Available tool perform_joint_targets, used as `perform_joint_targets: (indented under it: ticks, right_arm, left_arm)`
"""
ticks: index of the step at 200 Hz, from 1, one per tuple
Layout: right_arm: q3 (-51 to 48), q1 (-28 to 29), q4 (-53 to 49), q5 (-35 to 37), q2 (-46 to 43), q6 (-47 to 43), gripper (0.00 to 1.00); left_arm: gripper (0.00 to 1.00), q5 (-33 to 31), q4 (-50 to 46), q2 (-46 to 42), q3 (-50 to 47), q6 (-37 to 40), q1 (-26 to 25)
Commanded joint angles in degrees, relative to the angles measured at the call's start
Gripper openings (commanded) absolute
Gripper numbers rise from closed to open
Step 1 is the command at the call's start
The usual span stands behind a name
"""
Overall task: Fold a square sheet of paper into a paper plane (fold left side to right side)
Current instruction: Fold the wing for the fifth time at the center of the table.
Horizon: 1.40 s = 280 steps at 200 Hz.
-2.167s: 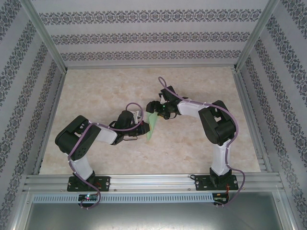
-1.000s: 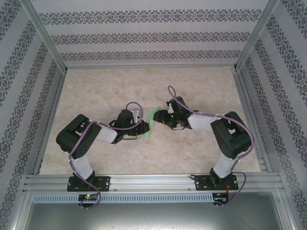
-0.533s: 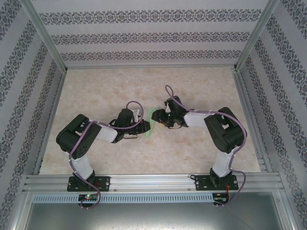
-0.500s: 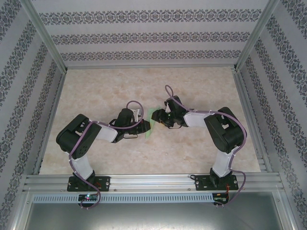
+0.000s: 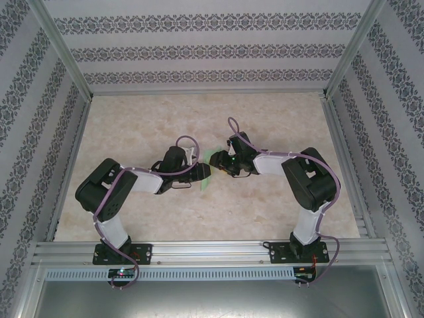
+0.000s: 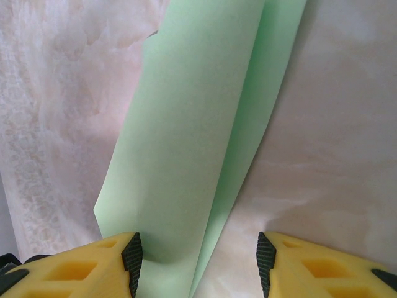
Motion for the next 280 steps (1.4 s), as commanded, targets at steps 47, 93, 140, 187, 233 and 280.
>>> perform_joint_targets:
  ticks: [47, 93, 140, 187, 233, 280]
  right_arm:
    - [1.1, 0.3, -0.6, -0.4, 2.6, -0.1, 0.55]
    - [0.0, -3.0, 2.9, -2.0, -2.4, -1.1, 0.62]
    - [2.0, -4.9, 6.8, -3.9, -0.7, 1.6, 0.69]
    - [6.3, -4.6, 7.9, -5.5, 3.9, 3.3, 0.69]
    - [7.1, -4.5, 5.8, -4.8, 5.4, 3.1, 0.69]
    - [9.9, -4.2, 3.8, -5.1, 7.6, 2.3, 0.7]
  left_arm:
    - [0.22, -1.6, -1.7, 2.1, 1.1, 2.2, 1.0]
    - [0.06, -1.9, -3.0, 1.1, 1.6, 2.7, 1.0]
    - [0.04, -2.2, -4.9, -0.9, 2.2, 3.5, 1.0]
    - [0.04, -2.1, -4.9, -0.9, 2.7, 3.1, 1.1]
    - [0.04, -1.9, -4.7, -0.5, 3.1, 2.8, 1.0]
    - [0.04, -1.6, -4.3, -0.2, 3.1, 2.5, 1.1]
